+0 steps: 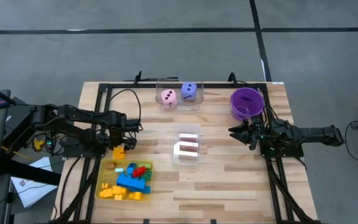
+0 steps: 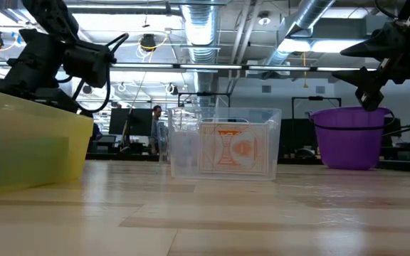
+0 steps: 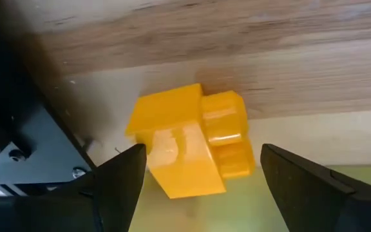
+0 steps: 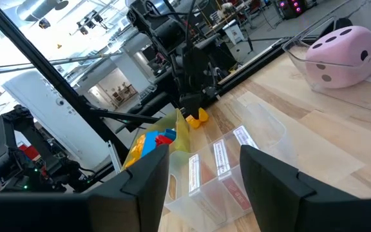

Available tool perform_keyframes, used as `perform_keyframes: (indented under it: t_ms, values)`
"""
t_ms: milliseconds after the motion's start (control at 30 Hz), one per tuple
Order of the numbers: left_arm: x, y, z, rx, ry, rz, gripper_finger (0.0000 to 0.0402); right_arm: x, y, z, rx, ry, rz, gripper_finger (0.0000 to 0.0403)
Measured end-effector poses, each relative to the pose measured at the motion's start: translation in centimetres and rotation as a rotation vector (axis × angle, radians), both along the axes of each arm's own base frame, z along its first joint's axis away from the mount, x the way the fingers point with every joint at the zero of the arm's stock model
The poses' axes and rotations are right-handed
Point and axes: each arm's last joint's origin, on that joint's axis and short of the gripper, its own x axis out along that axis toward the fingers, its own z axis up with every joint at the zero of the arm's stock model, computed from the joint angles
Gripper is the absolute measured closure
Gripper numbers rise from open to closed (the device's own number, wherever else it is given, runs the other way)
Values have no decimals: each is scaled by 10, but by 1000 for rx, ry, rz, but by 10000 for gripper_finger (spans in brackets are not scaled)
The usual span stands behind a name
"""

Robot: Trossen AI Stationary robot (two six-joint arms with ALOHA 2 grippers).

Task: Pick & Place Toys
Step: Put the yellow game piece into the yellow bin

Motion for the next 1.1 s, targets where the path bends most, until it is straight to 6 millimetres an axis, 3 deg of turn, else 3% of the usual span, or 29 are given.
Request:
perform_keyframes:
  t_ms: [667, 933, 1100]
  values:
    - [12, 6, -1, 136, -110, 43, 101, 0, 0, 0, 0, 0, 0, 219]
    - [32, 22, 7, 414, -249, 72, 102, 0, 0, 0, 0, 0, 0, 219]
    - [40, 29, 10, 491, -332, 104, 102, 0, 0, 0, 0, 0, 0, 219]
